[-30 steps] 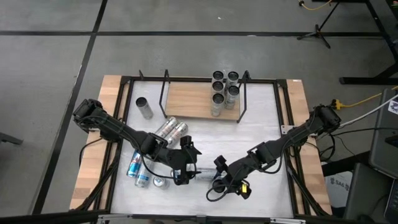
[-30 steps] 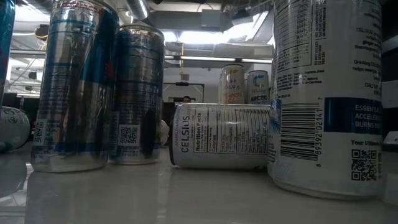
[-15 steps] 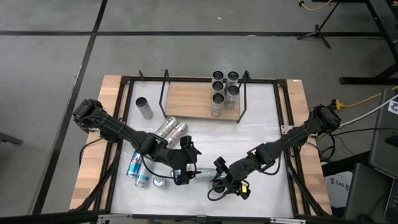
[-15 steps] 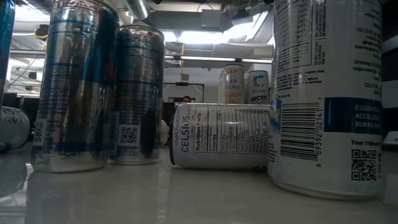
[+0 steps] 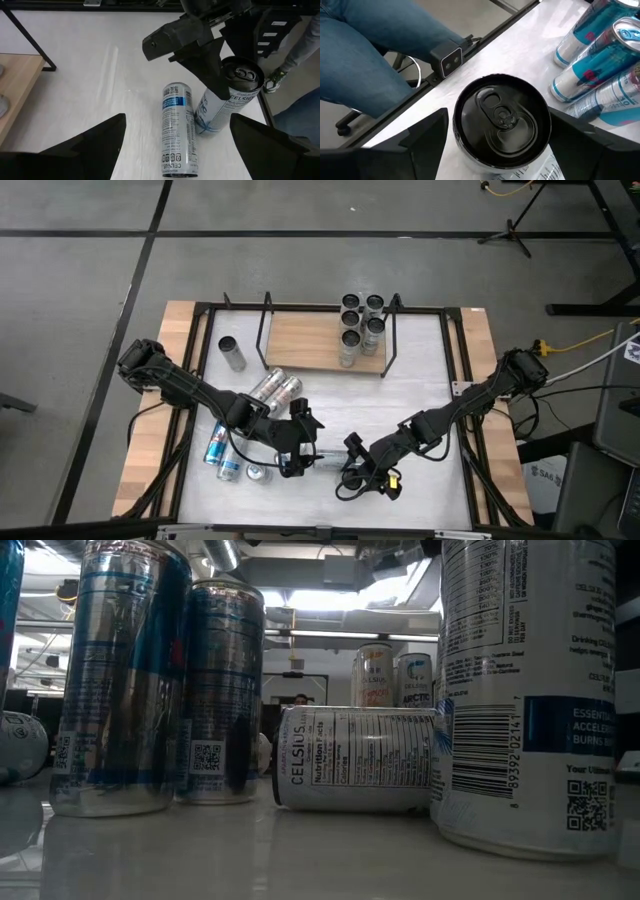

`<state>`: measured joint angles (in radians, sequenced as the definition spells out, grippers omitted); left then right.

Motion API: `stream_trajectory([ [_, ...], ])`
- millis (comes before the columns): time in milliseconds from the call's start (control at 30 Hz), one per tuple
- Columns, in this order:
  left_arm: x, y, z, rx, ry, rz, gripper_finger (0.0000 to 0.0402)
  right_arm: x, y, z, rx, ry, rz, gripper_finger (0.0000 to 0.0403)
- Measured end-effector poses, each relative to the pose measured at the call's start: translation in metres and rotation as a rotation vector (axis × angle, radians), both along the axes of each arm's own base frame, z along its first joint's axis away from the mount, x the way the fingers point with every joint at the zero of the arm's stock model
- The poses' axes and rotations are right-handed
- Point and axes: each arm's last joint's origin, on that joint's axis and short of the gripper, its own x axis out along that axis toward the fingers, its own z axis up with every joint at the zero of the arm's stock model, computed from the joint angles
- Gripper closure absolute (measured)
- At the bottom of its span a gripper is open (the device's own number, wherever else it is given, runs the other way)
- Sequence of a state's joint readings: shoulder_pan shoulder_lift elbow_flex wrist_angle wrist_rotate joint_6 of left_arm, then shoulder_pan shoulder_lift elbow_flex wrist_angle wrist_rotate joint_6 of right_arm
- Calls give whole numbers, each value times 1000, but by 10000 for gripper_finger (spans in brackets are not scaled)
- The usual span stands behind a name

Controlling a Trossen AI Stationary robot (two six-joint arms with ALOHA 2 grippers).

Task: Place canned beverage on shelf
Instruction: Put the white soda can aligned with the other white soda can on the shelf

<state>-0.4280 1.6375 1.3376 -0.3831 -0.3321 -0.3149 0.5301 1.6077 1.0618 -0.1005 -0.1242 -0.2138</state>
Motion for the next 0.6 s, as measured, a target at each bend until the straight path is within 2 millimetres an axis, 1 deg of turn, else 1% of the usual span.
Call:
stream_trajectory([
  [100,0,0,0,-2,-5,0,53,0,0,0,0,0,0,93],
  [333,0,0,1,-3,-6,0,53,9,6,-16,13,16,26,93],
  [400,1,0,1,-6,-13,-1,53,9,7,-17,21,17,35,94],
  [500,1,0,1,-6,-13,-1,53,9,7,-16,23,14,35,108],
  [600,1,-1,2,-8,-19,-1,53,9,7,-16,25,12,36,134],
])
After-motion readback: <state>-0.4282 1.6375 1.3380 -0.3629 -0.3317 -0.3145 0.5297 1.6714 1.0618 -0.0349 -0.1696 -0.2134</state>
